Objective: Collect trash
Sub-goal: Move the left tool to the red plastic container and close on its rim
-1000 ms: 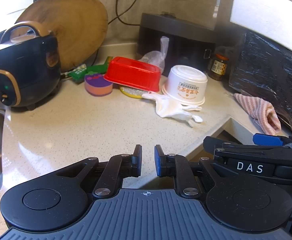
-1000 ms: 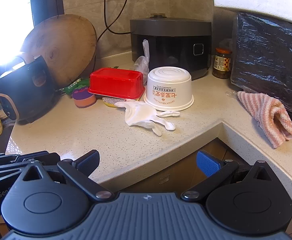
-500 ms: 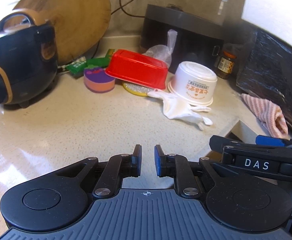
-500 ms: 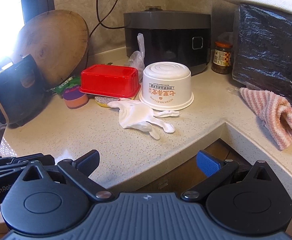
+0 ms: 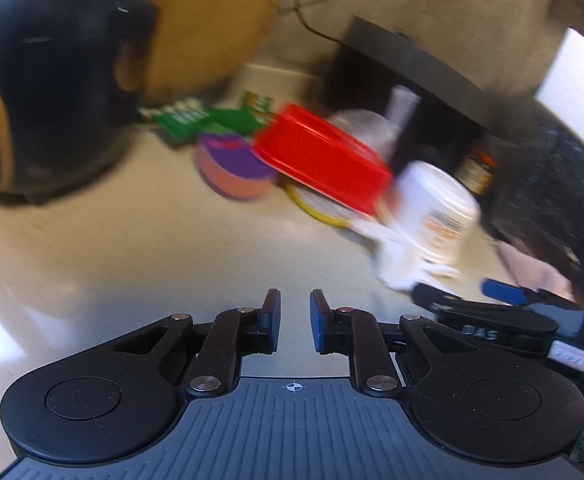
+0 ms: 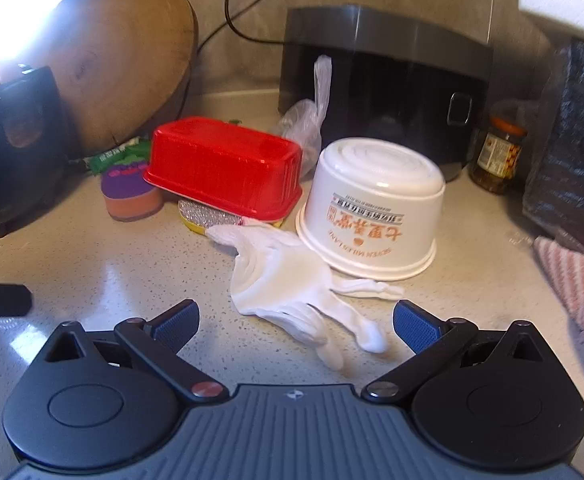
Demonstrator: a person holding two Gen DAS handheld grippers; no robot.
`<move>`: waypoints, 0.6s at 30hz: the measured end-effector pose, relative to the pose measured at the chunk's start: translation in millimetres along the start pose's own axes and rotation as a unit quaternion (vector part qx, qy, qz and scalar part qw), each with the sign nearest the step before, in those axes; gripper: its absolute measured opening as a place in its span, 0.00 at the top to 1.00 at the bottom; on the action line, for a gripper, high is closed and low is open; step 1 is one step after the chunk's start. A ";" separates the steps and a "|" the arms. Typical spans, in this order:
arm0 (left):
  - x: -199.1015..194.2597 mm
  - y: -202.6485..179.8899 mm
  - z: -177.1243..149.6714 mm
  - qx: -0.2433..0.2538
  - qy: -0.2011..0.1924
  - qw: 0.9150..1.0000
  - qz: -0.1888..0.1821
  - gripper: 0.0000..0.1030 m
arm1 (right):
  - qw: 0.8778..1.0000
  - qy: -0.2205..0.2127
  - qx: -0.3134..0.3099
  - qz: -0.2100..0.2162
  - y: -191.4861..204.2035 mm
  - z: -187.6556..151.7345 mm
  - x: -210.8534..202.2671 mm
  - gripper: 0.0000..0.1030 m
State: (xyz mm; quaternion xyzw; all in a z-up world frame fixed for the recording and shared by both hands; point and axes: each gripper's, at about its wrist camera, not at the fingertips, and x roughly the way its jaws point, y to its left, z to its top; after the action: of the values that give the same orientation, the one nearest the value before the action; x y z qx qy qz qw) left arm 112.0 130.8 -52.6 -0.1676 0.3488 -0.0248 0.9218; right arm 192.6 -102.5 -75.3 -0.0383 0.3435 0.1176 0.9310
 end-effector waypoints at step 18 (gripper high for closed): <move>56.9 32.5 116.9 -0.042 -0.065 0.995 -0.068 0.82 | 0.998 -0.028 0.051 0.017 11.8 155.1 77.7 0.00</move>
State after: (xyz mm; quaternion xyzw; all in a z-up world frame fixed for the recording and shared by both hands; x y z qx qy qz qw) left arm 228.8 186.3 -17.4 -0.2307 0.2764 -0.0622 0.9309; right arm 344.7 -52.5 -7.6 0.0180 0.3236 0.1169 0.9388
